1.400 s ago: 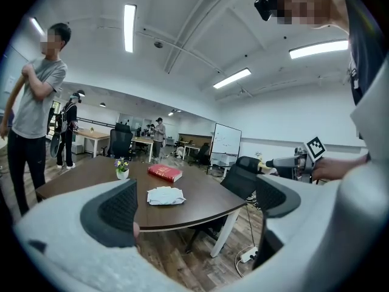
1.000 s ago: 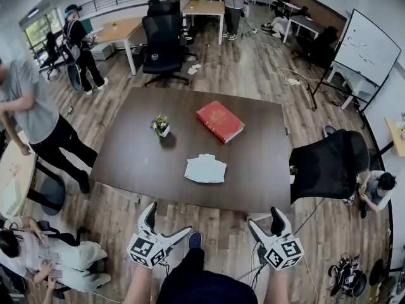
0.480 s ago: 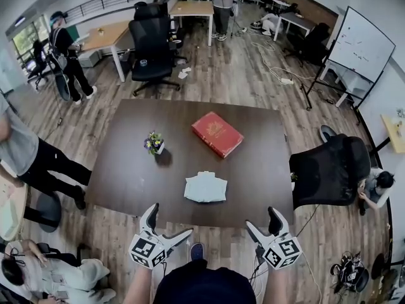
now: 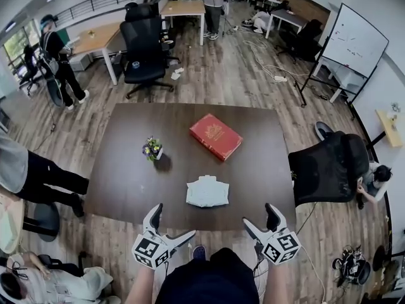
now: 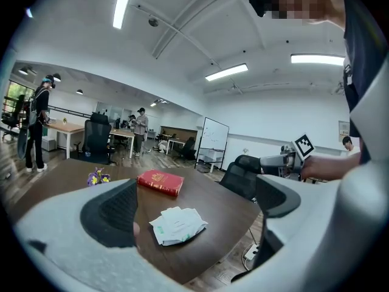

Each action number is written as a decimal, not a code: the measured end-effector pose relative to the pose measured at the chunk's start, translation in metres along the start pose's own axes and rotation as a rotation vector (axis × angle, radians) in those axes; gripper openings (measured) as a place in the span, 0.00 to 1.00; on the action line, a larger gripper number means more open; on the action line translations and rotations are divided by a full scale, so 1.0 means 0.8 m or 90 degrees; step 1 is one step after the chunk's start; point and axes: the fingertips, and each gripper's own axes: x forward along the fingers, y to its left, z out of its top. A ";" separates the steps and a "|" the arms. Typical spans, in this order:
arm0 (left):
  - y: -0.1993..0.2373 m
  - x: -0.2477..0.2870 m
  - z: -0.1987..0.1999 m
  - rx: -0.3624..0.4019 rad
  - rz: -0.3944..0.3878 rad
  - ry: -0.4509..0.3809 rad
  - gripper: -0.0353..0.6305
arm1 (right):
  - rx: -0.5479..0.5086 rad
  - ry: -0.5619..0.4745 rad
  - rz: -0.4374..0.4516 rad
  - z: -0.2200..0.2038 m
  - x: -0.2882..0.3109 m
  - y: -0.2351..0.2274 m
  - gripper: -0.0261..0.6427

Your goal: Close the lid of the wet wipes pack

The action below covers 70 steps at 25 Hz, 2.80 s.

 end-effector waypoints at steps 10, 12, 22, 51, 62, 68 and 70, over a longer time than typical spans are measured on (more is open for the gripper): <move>0.015 0.009 -0.008 -0.013 -0.008 0.004 0.95 | -0.007 0.013 0.014 0.003 0.025 0.002 0.77; 0.021 0.019 -0.008 -0.011 -0.008 0.006 0.95 | -0.008 0.013 0.020 0.005 0.035 -0.002 0.78; 0.044 0.068 -0.015 -0.018 -0.001 0.023 0.95 | -0.006 0.026 0.061 0.021 0.084 -0.025 0.79; 0.094 0.233 -0.211 0.001 -0.039 0.288 0.92 | 0.005 0.107 0.163 0.004 0.194 -0.056 0.78; 0.100 0.261 -0.278 0.027 -0.046 0.365 0.90 | 0.012 0.133 0.180 -0.007 0.202 -0.062 0.78; 0.107 0.278 -0.289 0.068 -0.051 0.389 0.89 | 0.021 0.142 0.185 -0.012 0.209 -0.072 0.77; 0.108 0.278 -0.295 0.078 -0.051 0.411 0.89 | 0.024 0.144 0.185 -0.014 0.212 -0.076 0.77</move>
